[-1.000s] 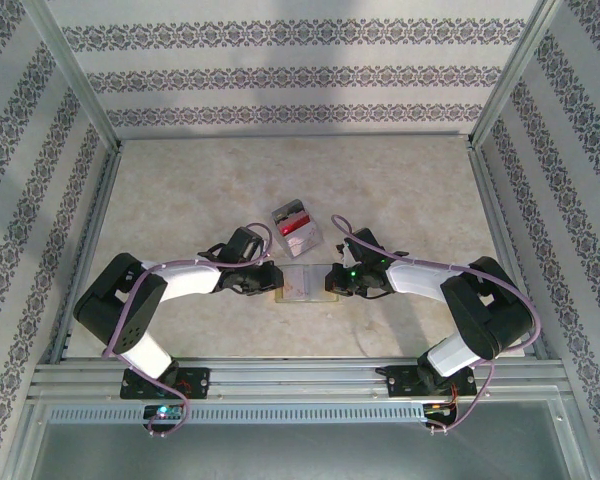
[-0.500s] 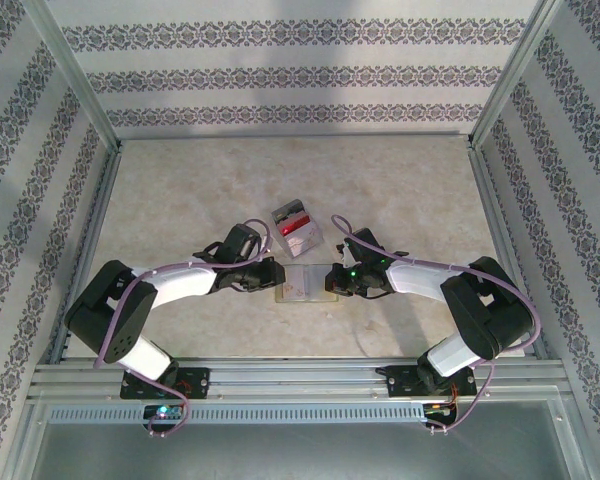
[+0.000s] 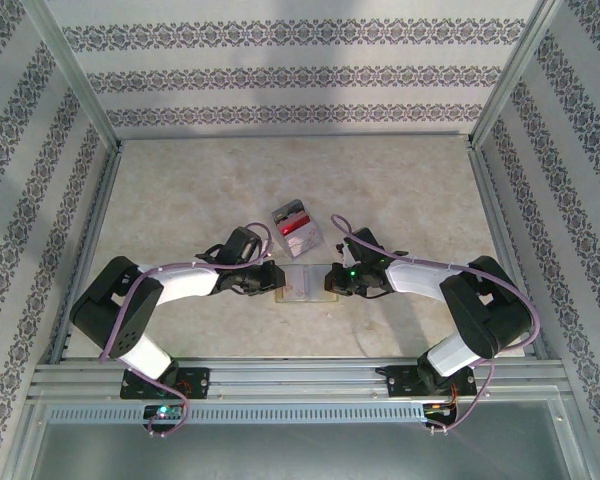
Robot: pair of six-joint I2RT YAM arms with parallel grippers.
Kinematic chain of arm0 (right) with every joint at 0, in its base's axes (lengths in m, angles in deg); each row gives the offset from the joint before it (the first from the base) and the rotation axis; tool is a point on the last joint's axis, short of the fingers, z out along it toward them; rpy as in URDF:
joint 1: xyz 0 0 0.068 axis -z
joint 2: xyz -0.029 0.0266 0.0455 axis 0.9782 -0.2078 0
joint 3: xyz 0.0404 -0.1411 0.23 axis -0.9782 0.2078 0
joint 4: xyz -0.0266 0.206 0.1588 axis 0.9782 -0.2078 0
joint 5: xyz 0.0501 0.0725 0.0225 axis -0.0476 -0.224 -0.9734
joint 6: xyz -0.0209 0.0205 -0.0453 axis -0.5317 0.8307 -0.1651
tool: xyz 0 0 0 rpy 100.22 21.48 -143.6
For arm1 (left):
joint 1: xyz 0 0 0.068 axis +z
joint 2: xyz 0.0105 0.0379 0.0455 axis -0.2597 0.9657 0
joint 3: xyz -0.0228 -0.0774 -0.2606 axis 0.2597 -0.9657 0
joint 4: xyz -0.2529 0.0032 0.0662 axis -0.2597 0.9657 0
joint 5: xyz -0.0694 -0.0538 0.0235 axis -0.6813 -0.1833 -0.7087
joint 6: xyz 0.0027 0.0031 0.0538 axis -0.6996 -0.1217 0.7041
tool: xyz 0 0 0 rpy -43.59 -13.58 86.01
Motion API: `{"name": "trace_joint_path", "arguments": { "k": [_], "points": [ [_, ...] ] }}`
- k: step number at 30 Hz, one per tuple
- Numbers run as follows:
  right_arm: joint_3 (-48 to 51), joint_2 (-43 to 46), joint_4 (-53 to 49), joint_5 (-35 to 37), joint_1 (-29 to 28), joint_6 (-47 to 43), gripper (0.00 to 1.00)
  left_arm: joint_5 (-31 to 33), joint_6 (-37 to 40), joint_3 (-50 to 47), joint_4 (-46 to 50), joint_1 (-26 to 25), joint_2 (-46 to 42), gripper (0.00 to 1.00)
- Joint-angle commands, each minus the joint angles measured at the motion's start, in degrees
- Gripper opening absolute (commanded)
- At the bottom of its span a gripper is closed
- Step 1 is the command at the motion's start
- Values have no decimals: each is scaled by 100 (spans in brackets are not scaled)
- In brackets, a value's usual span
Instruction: Take the credit cards out of the card holder
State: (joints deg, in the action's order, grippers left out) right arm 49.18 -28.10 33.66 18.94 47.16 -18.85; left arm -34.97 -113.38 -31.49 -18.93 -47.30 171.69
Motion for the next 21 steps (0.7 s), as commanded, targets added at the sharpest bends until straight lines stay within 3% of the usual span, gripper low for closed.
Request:
{"name": "trace_joint_path", "arguments": {
  "k": [1, 11, 21],
  "points": [
    [-15, -175, -203, 162, 40, -116, 3, -45, 22, -29, -43, -71, 106, 17],
    [-36, -177, -204, 140, 35, -116, 3, -44, 29, 6, -39, -75, 217, 17],
    [-270, 298, -73, -319, 36, 50, 7, 139, 71, -29, 131, -75, 370, 14]
  ]
}}
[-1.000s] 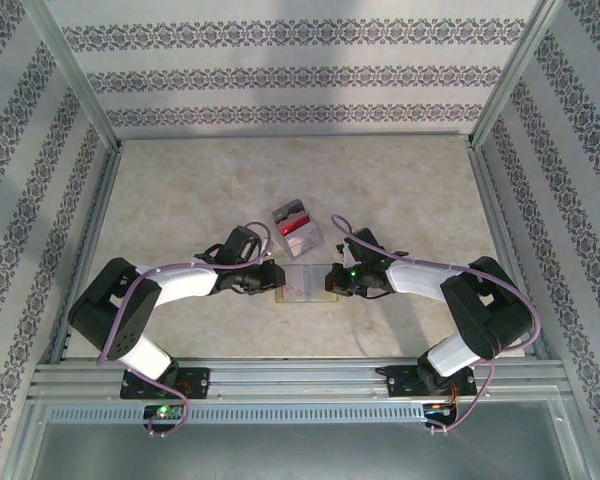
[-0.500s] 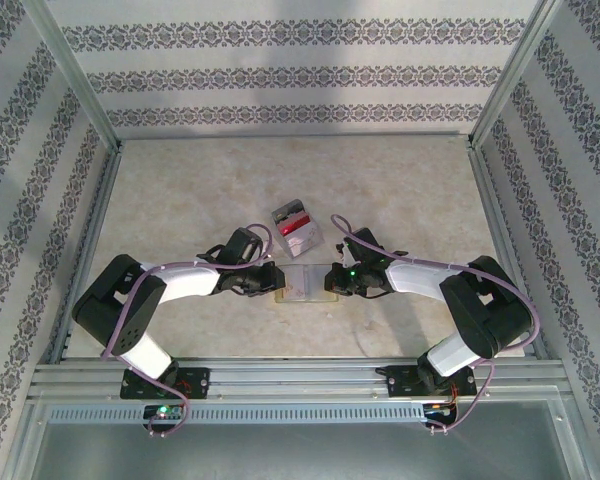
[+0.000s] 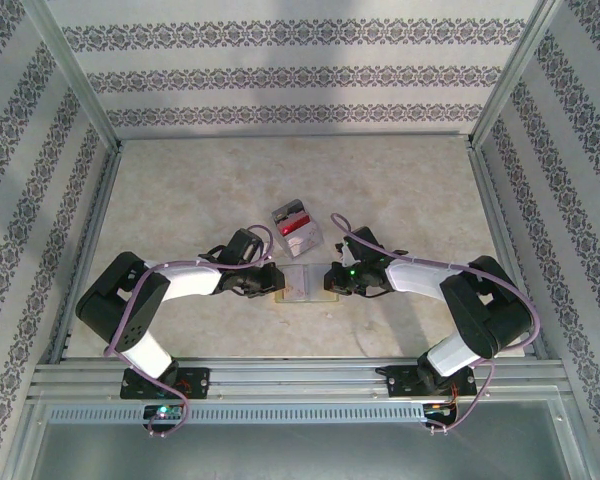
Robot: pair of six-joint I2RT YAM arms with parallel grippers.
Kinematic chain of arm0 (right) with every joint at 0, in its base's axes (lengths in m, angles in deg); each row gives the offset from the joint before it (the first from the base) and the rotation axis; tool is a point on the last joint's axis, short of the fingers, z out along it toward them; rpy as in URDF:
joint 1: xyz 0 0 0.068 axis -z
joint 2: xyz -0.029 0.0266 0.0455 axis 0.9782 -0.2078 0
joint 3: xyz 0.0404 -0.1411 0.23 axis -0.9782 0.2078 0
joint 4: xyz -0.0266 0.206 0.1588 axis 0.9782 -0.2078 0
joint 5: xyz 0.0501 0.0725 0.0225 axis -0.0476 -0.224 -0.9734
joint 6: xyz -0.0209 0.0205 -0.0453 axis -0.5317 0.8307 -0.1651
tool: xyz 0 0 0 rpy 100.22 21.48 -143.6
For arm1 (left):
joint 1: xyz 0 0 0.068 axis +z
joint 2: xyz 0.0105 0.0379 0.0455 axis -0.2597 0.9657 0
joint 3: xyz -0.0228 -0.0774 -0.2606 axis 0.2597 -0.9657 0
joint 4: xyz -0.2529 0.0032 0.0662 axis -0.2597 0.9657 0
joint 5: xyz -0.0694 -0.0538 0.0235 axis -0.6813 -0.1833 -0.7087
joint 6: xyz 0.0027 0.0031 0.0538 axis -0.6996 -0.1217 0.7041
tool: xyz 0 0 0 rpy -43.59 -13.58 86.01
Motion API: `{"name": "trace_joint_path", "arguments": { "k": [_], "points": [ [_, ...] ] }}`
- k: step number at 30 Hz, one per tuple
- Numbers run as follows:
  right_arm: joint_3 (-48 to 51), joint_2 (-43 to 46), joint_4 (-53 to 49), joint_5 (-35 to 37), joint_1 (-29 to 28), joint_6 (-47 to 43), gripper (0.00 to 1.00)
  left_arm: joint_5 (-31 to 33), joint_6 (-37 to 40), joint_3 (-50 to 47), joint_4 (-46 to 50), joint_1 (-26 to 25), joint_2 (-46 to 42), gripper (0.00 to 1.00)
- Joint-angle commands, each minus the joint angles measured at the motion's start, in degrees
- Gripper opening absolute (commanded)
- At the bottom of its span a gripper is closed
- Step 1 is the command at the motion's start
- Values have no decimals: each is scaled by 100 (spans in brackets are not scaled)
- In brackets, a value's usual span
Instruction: Take the credit cards out of the card holder
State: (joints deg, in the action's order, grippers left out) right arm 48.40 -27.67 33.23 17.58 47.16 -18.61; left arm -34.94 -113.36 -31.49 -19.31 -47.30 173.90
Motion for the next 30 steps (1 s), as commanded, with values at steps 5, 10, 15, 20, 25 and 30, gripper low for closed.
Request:
{"name": "trace_joint_path", "arguments": {
  "k": [5, 10, 15, 20, 25, 30],
  "points": [
    [-273, 606, 75, -470, 22, 113, 13, 147, 76, -53, 180, -72, 167, 14],
    [-324, 809, 159, -627, -30, 139, 19, 189, 73, -64, 205, -71, 158, 14],
    [-353, 393, 507, -773, -181, 304, 23, 221, 89, -86, 242, -71, 153, 14],
    [-392, -64, 866, -802, -303, 429, 26, 259, 80, -117, 231, -71, 149, 14],
    [-467, -448, 939, -824, -367, 408, 27, 253, 90, -121, 265, -74, 156, 14],
    [-493, -635, 1000, -819, -413, 399, 28, 264, 90, -108, 279, -75, 147, 14]
  ]
}}
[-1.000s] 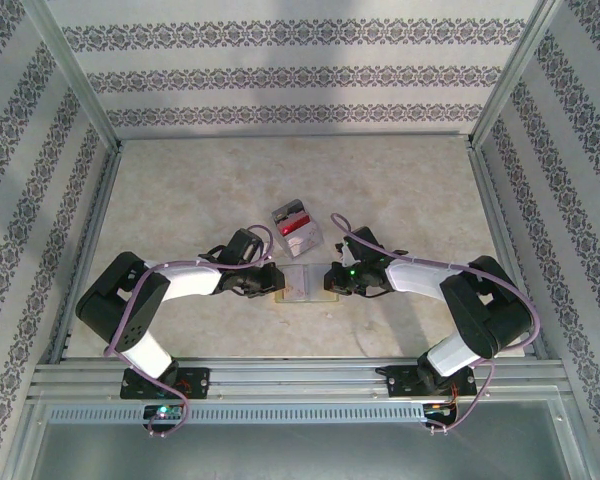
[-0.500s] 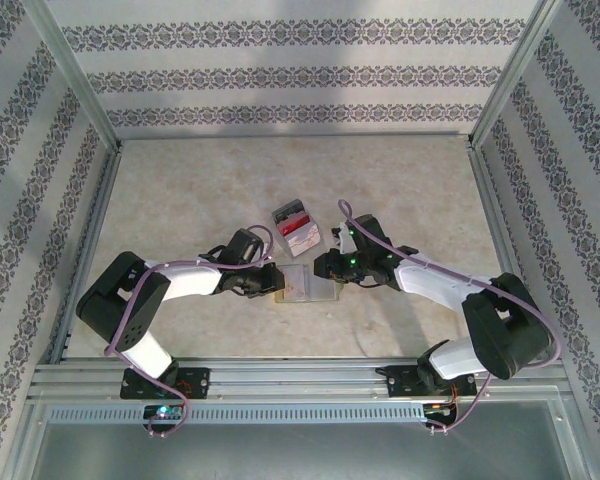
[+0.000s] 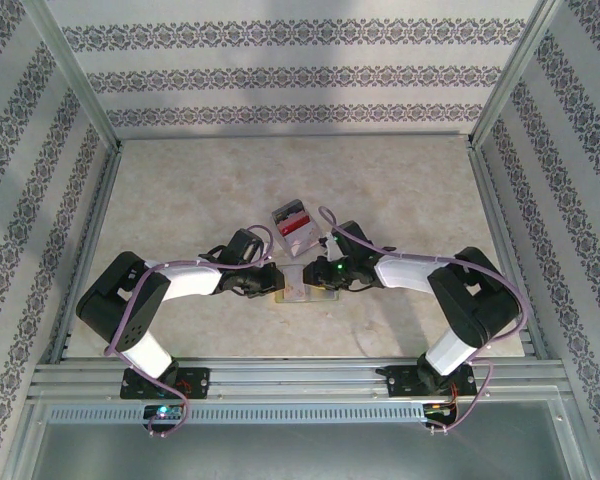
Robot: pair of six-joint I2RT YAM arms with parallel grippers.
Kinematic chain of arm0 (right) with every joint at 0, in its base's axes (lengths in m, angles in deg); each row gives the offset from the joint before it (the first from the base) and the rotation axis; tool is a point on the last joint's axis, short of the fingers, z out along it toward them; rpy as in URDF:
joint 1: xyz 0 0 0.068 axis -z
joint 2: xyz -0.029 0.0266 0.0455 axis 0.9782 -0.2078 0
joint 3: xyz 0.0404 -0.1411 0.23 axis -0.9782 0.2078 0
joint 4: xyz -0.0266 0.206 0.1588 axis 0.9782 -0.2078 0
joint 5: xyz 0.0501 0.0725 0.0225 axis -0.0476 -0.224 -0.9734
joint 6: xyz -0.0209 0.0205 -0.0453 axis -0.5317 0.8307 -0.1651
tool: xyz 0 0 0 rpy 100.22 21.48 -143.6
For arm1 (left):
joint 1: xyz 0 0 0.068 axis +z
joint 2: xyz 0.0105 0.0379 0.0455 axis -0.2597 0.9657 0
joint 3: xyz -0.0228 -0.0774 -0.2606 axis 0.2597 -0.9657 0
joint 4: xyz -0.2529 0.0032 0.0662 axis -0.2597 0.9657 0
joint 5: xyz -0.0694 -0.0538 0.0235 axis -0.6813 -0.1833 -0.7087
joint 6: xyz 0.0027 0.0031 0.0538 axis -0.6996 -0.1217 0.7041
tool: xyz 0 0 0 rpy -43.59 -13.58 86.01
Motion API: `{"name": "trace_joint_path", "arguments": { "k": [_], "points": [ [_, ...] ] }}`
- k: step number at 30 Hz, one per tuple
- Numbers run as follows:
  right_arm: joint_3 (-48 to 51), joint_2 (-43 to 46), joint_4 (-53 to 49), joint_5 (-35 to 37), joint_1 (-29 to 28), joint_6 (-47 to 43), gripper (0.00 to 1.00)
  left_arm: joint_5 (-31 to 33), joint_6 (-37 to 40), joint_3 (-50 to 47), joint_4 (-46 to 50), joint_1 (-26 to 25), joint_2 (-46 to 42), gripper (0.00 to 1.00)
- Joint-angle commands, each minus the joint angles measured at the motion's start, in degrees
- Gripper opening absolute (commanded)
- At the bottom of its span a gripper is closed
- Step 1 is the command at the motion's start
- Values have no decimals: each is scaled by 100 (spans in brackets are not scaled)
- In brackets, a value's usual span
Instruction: Take the credit cards out of the card holder
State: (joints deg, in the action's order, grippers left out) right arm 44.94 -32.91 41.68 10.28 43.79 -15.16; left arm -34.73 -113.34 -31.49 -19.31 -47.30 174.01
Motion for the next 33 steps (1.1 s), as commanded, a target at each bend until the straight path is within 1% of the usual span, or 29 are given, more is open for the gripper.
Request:
{"name": "trace_joint_path", "arguments": {
  "k": [1, 9, 16, 25, 33],
  "points": [
    [-161, -152, 162, -98, -86, 58, 28, 244, 92, -106, 283, -75, 138, 14],
    [-201, -319, 298, -149, -160, 127, 28, 251, 121, -79, 322, -71, 130, 14],
    [-105, -398, 616, -317, -151, 300, 27, 258, 150, -55, 359, -71, 138, 14],
    [66, -277, 769, -394, -97, 364, 26, 309, 201, -5, 476, -72, 147, 14],
    [221, -368, 1299, -690, -26, 578, 25, 364, 246, 59, 595, -71, 121, 14]
  ]
}}
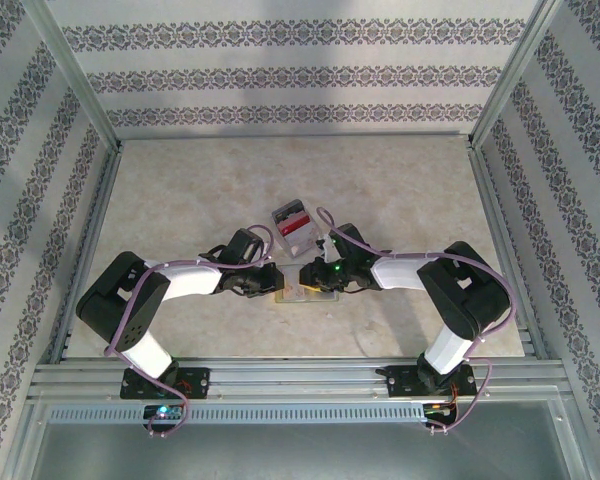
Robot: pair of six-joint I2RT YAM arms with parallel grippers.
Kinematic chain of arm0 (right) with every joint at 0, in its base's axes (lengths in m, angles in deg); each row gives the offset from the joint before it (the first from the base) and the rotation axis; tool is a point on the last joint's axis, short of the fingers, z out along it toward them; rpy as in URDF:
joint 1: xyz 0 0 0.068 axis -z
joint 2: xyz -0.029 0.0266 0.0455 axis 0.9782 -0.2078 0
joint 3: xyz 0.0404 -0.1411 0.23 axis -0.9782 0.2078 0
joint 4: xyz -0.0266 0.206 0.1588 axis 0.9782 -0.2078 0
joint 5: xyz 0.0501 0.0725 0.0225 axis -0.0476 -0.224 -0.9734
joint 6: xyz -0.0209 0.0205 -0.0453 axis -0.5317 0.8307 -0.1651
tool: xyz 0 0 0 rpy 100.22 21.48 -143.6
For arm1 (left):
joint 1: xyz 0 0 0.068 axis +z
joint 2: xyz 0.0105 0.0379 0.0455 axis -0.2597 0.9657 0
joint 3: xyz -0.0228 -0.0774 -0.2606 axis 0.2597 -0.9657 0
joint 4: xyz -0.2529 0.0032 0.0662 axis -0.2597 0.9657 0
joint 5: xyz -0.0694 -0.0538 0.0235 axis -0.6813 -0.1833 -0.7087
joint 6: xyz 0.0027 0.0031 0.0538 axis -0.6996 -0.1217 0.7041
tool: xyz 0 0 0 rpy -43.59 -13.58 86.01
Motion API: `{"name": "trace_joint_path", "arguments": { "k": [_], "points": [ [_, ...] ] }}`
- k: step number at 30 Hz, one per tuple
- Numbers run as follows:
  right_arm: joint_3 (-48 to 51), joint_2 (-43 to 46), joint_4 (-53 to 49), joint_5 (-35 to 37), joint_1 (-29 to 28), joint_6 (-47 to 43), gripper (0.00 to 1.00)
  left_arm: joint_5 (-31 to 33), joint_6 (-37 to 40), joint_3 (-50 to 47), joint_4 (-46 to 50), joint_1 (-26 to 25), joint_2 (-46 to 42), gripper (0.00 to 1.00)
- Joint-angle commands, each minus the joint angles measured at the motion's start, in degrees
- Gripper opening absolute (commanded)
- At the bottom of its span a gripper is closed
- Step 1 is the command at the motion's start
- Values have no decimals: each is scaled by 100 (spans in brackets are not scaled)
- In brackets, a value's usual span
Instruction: Take the credit cards out of the card holder
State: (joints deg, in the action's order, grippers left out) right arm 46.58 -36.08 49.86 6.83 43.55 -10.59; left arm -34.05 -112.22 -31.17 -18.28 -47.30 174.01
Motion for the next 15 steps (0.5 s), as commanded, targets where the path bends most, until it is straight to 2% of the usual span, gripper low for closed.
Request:
{"name": "trace_joint_path", "arguments": {
  "k": [1, 15],
  "points": [
    [63, -87, 533, -372, -2, 138, 25, 304, 136, 35, 505, -75, 121, 14],
    [66, -593, 1189, -596, -65, 414, 23, 495, 298, 165, 883, -71, -51, 14]
  ]
}}
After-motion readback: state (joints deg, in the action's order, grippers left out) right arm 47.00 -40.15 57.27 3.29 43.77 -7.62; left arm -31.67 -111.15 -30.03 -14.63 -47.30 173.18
